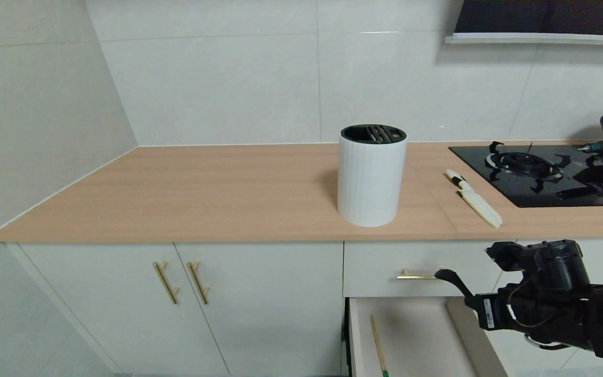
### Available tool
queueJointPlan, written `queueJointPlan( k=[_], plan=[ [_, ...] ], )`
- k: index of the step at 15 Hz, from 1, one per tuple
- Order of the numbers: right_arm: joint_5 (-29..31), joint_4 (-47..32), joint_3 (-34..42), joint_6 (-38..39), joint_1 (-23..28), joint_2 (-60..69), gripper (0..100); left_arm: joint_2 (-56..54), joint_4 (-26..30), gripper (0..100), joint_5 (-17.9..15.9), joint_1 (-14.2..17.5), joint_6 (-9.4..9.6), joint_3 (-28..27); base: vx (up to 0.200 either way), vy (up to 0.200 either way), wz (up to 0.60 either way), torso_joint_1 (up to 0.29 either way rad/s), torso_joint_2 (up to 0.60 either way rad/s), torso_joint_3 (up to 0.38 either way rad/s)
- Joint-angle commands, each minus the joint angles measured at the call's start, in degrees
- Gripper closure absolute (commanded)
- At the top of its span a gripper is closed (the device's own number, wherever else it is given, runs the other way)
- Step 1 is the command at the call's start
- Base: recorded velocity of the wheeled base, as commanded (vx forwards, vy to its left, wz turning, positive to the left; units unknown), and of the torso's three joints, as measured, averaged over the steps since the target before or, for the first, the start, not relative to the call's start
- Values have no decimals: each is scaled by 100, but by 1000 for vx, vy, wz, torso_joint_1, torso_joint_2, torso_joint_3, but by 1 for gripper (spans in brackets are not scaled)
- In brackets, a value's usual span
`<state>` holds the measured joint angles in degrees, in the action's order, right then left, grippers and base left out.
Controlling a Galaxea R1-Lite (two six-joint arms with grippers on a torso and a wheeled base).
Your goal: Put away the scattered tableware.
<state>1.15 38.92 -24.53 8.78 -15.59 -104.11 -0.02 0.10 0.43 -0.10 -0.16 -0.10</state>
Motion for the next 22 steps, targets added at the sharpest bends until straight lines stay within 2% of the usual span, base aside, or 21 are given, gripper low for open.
queueJointPlan(
  k=[1, 6, 14, 19, 22],
  plan=[
    [0, 1, 1, 1, 4, -136, 100, 2, 8, 0, 1, 1, -2, 1, 0, 0, 0, -222, 515, 290],
    [0, 19, -8, 1, -5, -277, 100, 2, 8, 0, 1, 1, -2, 1, 0, 0, 0, -200, 500, 295],
    [0, 660, 150, 1, -5, -725, 100, 2, 8, 0, 1, 1, -2, 1, 0, 0, 0, -164, 477, 304],
    [8, 722, 159, 1, -5, -830, 100, 2, 8, 0, 1, 1, -2, -8, 0, 0, 0, -104, 443, 330],
    [0, 722, 159, -8, -5, -830, 100, 2, 8, 0, 1, 1, -2, 1, 0, 0, 0, -27, 152, 106]
  ],
)
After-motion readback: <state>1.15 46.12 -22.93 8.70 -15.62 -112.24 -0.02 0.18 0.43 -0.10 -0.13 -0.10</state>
